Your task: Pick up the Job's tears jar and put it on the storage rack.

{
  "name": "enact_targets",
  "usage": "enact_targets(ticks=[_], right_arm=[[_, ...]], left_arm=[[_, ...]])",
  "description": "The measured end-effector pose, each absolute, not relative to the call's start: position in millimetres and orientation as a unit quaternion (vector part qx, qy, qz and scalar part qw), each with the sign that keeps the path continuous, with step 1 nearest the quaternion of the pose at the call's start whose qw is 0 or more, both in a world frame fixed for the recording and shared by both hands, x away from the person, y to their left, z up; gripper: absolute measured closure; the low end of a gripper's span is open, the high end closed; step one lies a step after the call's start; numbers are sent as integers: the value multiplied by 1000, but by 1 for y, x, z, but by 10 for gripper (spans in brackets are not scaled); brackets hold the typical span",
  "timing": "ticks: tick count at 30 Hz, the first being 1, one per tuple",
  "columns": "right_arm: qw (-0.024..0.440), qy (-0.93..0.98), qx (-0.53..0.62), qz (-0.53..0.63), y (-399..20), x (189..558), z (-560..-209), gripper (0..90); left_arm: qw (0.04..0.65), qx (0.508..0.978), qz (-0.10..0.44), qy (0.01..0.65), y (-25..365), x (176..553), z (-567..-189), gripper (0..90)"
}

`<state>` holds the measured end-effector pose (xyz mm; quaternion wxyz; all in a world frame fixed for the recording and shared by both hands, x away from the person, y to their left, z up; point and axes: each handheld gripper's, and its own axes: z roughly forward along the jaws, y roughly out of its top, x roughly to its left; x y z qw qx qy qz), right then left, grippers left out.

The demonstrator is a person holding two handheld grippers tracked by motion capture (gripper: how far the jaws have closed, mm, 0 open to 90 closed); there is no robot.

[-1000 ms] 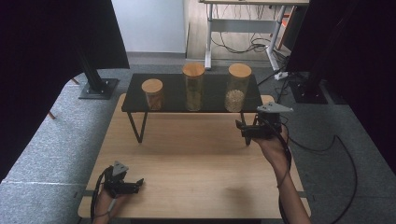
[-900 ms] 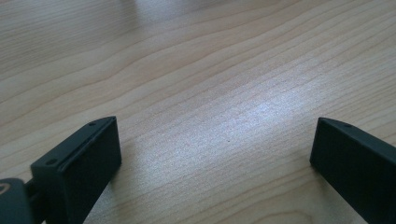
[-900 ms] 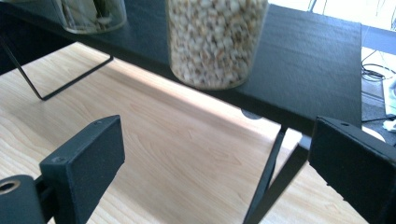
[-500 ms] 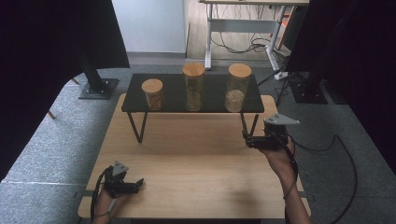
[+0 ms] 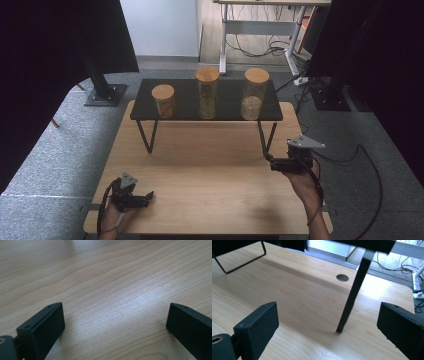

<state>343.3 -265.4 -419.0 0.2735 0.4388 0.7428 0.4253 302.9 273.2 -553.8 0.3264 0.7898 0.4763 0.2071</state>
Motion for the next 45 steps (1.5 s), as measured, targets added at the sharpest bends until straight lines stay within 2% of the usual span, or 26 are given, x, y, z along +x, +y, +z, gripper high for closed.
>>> enact_targets(ticks=[45], right_arm=[[233, 745, 496, 380, -298, 309, -529, 17]], left_arm=[[325, 790, 208, 476, 273, 303, -554, 15]])
